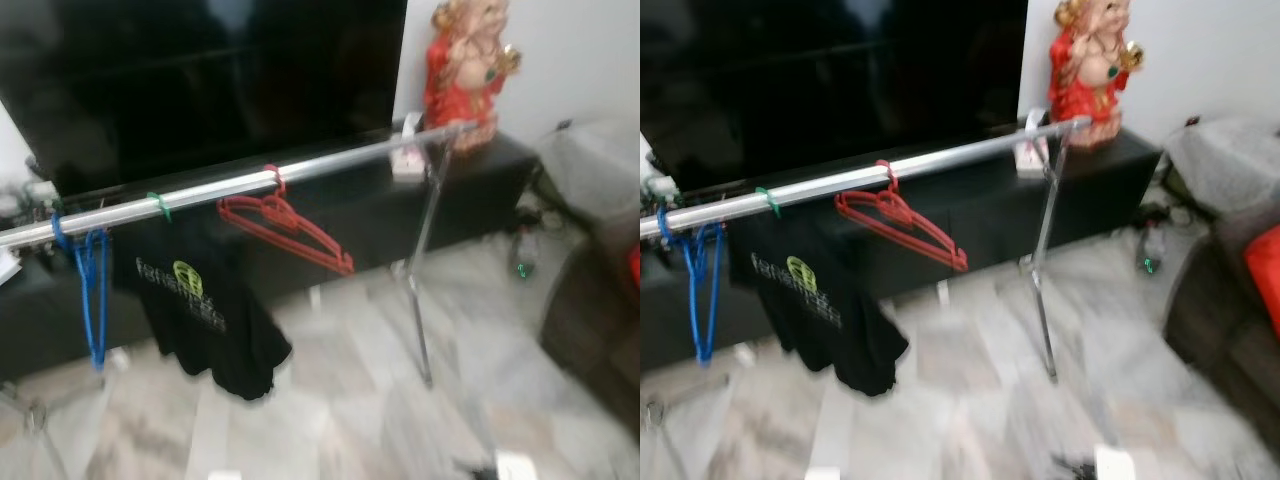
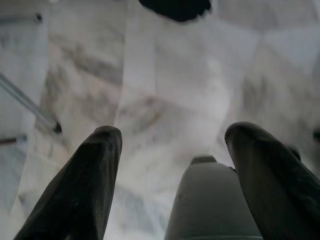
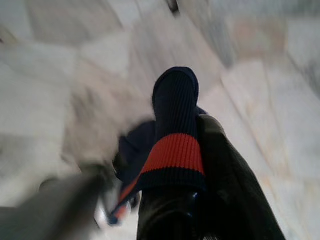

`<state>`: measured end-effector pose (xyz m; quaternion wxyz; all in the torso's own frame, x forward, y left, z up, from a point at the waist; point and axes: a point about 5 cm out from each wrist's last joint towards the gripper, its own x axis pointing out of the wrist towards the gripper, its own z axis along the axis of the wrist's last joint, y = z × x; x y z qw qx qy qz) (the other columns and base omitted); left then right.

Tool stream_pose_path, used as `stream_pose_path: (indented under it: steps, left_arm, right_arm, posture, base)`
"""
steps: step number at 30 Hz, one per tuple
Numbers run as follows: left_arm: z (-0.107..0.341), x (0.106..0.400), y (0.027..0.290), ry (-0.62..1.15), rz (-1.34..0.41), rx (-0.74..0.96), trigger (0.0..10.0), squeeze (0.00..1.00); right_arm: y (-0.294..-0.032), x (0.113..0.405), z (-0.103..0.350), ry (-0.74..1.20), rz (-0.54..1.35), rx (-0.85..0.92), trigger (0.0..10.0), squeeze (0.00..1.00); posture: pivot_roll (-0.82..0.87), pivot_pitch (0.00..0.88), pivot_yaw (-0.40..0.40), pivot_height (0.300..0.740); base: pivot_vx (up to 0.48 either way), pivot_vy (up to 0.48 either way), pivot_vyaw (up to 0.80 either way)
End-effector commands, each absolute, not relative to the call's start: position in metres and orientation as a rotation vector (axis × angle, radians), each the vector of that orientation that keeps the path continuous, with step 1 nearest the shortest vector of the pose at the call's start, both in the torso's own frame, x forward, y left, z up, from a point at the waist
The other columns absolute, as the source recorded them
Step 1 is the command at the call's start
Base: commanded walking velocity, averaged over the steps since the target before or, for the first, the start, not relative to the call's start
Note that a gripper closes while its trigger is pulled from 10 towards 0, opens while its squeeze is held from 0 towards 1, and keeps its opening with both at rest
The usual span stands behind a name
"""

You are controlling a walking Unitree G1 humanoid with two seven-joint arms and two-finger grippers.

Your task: Hang hanger

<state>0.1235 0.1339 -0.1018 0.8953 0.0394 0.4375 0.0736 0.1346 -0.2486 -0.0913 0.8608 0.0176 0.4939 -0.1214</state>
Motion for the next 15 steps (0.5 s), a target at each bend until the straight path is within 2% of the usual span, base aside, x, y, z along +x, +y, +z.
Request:
stream_pose_path:
  steps: [1, 4, 12, 15]
  left_arm:
    - [-0.109, 0.088, 0.083, 1.058, 0.112, -0.030, 10.0, 0.00]
    - [-0.110, 0.087, 0.085, 1.065, 0.126, -0.021, 10.0, 0.00]
    - [-0.111, 0.088, 0.096, 1.065, 0.137, 0.033, 10.0, 0.00]
    - [-0.107, 0.099, 0.105, 0.976, 0.156, 0.075, 10.0, 0.00]
  right_arm:
    - [-0.241, 0.139, -0.092, 1.024, -0.235, 0.048, 10.0, 0.00]
    - [-0.241, 0.139, -0.092, 1.025, -0.230, 0.045, 10.0, 0.00]
    - [-0.241, 0.140, -0.091, 1.025, -0.221, 0.042, 10.0, 0.00]
    - [-0.241, 0.140, -0.091, 1.026, -0.219, 0.042, 10.0, 0.00]
  posture:
    - [-0.02, 0.000, -0.004, 0.740]
    - [-0.02, 0.000, -0.005, 0.740]
    - [-0.02, 0.000, -0.004, 0.740]
    - [-0.02, 0.000, -0.002, 0.740]
  base:
    - [0.352, 0.000, 0.00]
    - [0.330, 0.000, 0.00]
    - [0.000, 0.000, 0.00]
    - [0.000, 0.000, 0.00]
